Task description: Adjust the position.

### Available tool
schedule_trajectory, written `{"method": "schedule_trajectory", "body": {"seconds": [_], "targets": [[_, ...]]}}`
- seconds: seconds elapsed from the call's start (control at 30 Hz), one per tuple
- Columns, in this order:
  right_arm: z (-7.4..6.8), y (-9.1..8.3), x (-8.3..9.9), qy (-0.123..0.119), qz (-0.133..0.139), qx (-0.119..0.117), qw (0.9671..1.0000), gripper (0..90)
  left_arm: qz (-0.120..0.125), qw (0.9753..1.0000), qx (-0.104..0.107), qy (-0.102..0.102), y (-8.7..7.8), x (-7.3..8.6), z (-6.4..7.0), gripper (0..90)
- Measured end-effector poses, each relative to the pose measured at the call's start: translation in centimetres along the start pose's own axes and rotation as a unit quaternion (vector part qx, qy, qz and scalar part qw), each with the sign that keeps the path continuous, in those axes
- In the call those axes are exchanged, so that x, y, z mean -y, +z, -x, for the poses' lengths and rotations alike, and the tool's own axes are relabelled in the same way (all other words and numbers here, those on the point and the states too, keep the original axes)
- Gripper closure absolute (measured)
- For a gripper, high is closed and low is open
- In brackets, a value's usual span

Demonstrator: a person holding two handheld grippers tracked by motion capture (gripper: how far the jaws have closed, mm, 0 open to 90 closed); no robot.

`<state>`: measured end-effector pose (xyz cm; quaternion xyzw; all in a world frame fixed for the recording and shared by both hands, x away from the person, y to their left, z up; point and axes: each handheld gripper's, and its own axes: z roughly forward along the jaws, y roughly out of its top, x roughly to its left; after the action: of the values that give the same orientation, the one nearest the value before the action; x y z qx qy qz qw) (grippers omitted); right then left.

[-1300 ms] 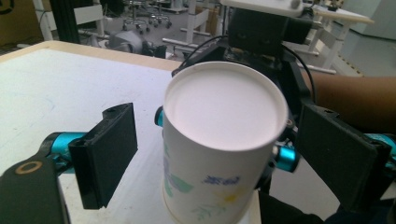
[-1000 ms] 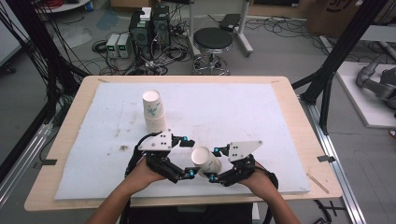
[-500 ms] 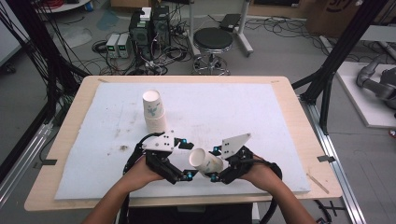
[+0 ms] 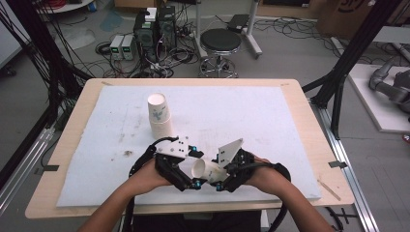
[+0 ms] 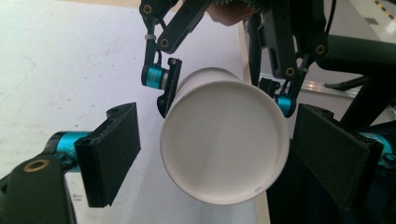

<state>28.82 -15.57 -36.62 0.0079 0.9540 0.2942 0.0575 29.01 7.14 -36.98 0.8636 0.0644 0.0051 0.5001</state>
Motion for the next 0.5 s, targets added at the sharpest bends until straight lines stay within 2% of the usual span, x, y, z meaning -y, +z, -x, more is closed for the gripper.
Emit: {"method": "schedule_trajectory", "body": {"seconds": [0.33, 0.5], "targets": [[-0.27, 0.2, -0.56, -0.001, -0.029, -0.01, 0.9995, 32.3, -0.014, 0.9999, 0.005, 0.002, 0.47, -0.11, 0.14, 22.4], [-0.27, 0.33, -0.5, -0.002, -0.03, -0.015, 0.9994, 32.0, -0.018, 0.9998, 0.009, 0.004, 0.6, -0.03, 0.09, 24.5]]}}
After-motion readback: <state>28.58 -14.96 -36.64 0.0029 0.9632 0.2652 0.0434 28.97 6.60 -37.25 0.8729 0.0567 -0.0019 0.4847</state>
